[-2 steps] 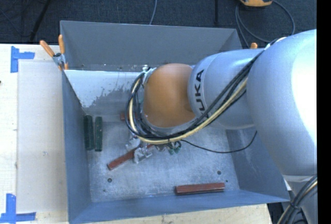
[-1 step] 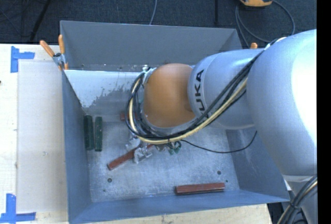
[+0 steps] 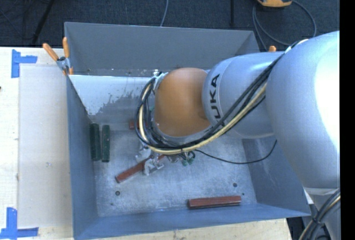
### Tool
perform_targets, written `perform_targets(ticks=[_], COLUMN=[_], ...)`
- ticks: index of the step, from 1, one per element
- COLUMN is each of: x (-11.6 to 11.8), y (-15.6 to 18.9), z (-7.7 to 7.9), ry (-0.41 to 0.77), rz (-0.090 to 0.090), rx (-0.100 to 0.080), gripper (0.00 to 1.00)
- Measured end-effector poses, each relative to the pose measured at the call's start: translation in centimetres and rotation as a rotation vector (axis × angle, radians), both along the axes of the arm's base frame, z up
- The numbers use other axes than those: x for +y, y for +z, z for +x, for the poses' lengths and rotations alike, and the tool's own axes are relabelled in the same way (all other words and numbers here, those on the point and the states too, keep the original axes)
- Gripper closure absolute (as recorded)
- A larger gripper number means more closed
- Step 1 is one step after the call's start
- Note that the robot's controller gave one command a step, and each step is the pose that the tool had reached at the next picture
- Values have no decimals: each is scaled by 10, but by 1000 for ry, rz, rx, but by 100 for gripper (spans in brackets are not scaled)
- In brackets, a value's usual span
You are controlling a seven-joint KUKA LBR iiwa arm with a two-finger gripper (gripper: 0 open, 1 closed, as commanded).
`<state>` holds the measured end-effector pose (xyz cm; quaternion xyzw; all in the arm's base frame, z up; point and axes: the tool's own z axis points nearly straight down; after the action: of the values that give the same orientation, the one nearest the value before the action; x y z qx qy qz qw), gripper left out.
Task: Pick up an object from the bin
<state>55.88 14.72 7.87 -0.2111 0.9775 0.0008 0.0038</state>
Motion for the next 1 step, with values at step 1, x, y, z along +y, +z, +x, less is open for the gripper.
perform_targets(ticks=[1], x=[-1], y=[16], z=[-4], ry=[0], rz=[-4], rx=[13], gripper=[100])
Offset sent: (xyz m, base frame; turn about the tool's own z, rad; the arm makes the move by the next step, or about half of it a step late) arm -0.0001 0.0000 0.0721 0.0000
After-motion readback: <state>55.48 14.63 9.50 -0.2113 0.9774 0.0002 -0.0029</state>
